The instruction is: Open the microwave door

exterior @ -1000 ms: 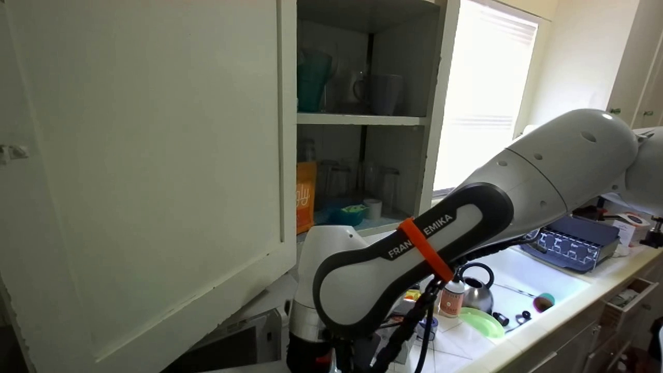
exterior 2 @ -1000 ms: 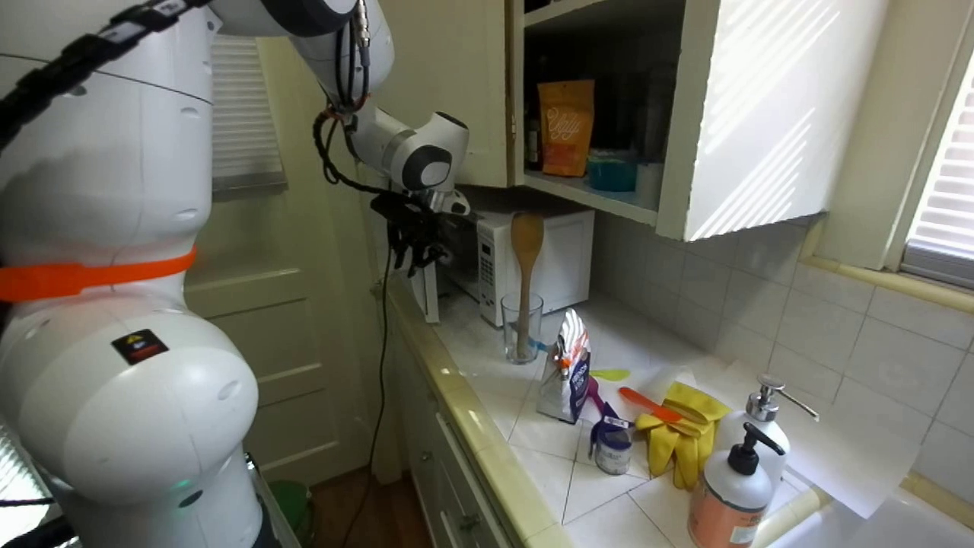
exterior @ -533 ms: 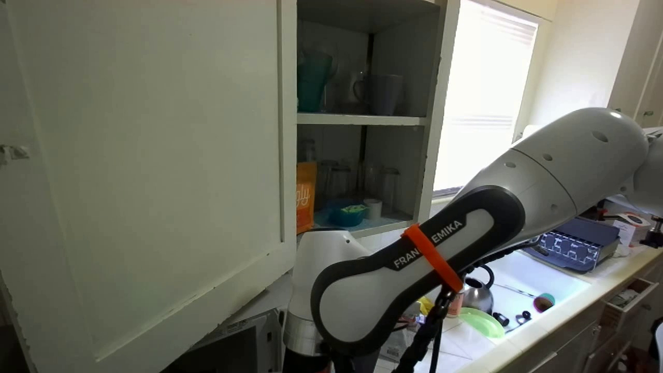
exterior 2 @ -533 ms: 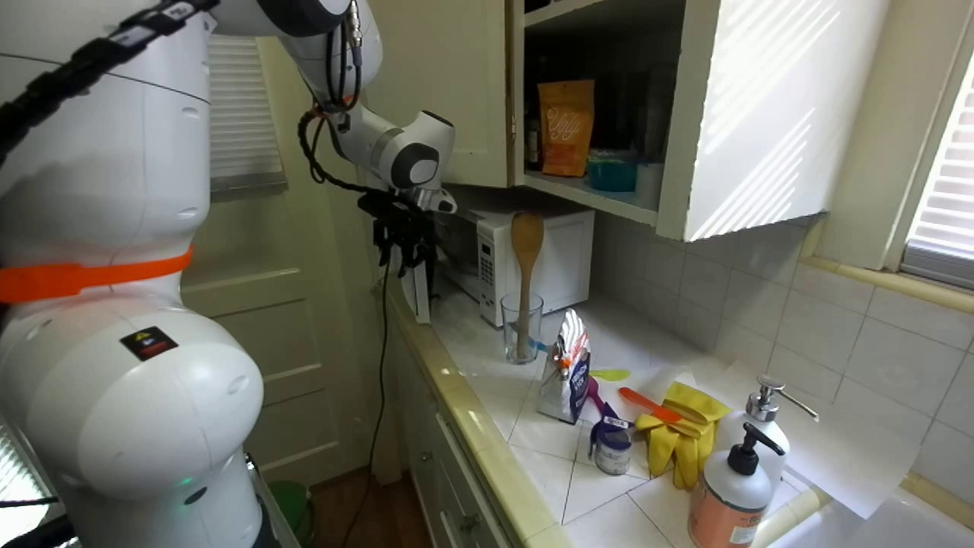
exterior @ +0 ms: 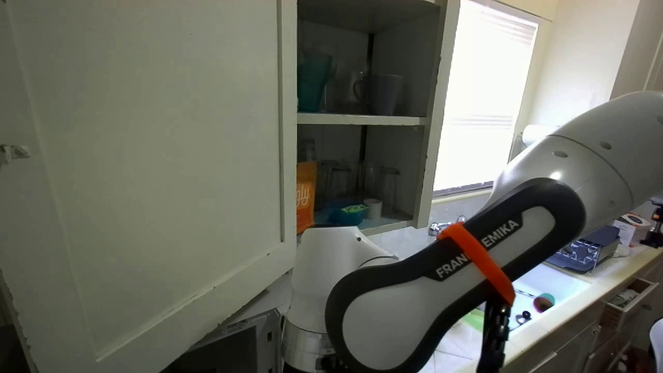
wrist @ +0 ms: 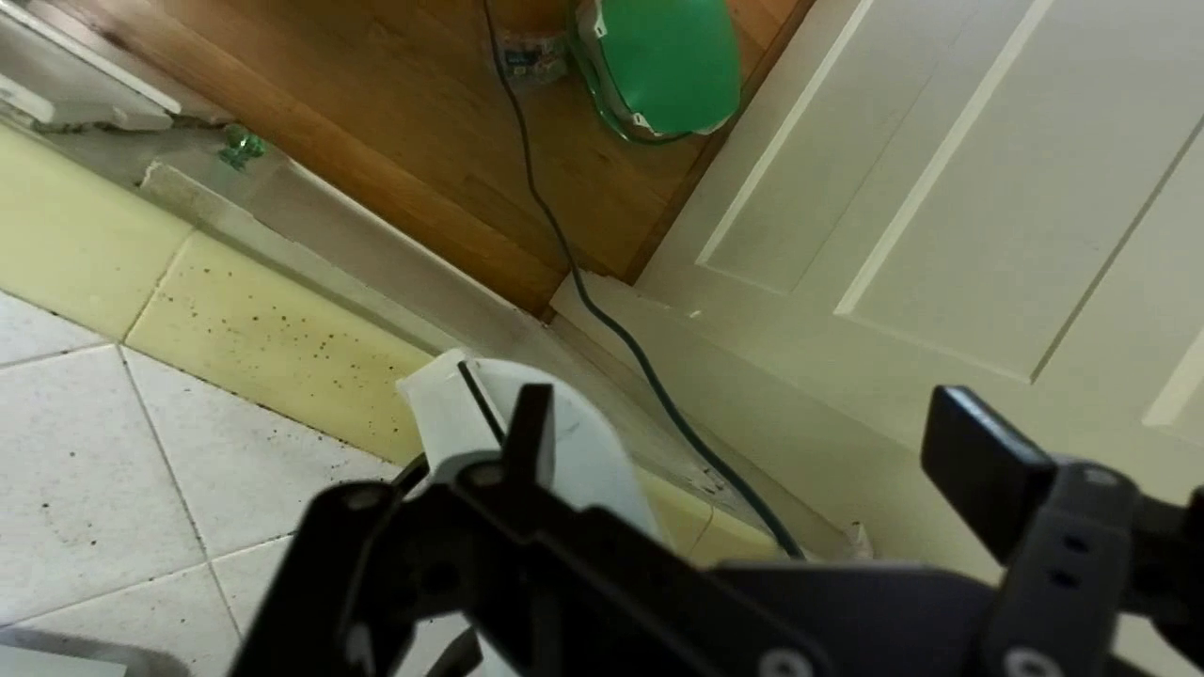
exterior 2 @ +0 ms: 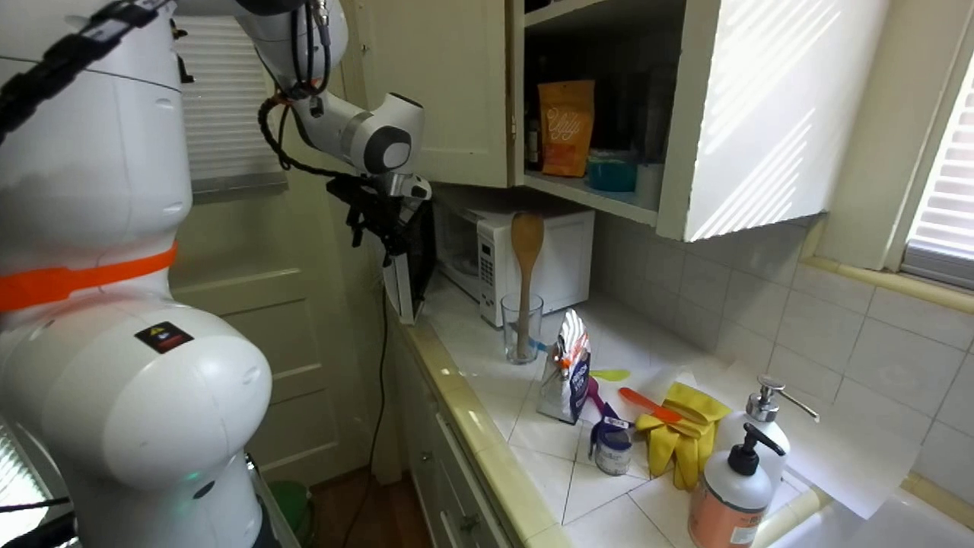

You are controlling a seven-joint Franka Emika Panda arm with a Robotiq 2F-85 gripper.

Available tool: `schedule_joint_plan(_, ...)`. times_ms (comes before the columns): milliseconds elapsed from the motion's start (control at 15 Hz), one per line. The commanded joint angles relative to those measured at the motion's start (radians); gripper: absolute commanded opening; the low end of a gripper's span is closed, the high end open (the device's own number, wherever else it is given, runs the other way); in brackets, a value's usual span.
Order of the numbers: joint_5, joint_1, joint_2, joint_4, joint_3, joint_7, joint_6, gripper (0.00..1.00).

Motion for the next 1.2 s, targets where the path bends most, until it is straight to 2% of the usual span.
schedule_joint_plan(0,-0.003,0.034,-0.135,-0.092,-0.003,0.149,0.008,1.0)
schedule_joint_plan(133,-0.013,0.043,-0.193,-0.126,-0.001,0.217,0.006,1.0)
schedule_joint_plan(267,-0.086,0.043,-0.269,-0.179,-0.003,0.333,0.017,1.0)
schedule_joint_plan(533,-0.214,0.0,-0.386,-0.257,-0.002,0.493,0.036,1.0)
schedule_joint_plan(600,-0.243,-0.014,-0.414,-0.273,0.002,0.535,0.038,0.83)
schedule_joint_plan(933,-0.38,-0.097,-0.484,-0.319,0.0,0.629,0.109,0.42)
schedule_joint_plan(1133,-0.396,-0.135,-0.467,-0.342,-0.023,0.604,0.272,0.2)
